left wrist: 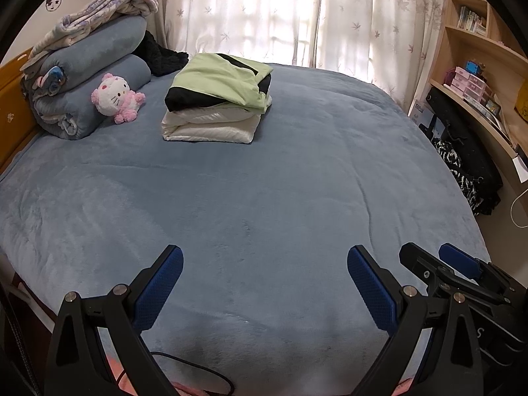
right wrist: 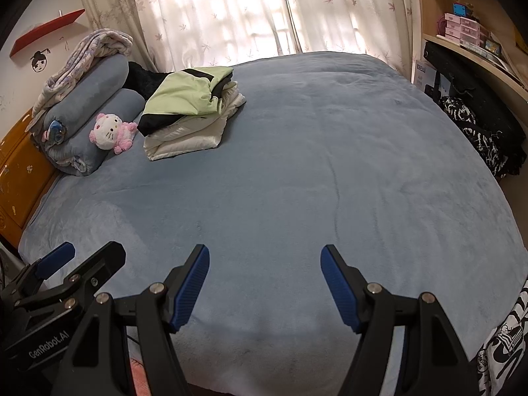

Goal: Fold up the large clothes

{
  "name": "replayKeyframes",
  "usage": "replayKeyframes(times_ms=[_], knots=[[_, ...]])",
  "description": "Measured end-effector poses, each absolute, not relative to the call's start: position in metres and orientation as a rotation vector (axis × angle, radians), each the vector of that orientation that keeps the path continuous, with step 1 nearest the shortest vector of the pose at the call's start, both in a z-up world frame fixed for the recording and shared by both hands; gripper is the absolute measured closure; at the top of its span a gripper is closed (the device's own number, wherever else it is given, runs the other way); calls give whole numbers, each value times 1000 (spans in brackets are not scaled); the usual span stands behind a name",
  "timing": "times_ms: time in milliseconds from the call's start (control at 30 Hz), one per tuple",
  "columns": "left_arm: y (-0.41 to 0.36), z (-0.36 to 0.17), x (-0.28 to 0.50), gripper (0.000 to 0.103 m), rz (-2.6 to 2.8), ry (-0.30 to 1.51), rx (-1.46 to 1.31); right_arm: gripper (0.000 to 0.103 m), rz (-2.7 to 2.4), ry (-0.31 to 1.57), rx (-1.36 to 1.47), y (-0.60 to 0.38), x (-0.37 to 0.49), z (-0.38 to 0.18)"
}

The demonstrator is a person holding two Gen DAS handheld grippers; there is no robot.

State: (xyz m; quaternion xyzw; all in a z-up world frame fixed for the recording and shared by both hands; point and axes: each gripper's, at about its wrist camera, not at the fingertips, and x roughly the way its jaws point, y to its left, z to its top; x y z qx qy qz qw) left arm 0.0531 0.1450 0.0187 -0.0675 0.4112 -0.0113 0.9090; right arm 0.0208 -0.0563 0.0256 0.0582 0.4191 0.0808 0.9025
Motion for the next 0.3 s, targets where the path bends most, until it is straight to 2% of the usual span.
replayKeyframes(times_ms=[300], knots=[[146, 18, 54, 4, -19, 853, -139, 32, 167, 868, 120, -55, 21, 25]])
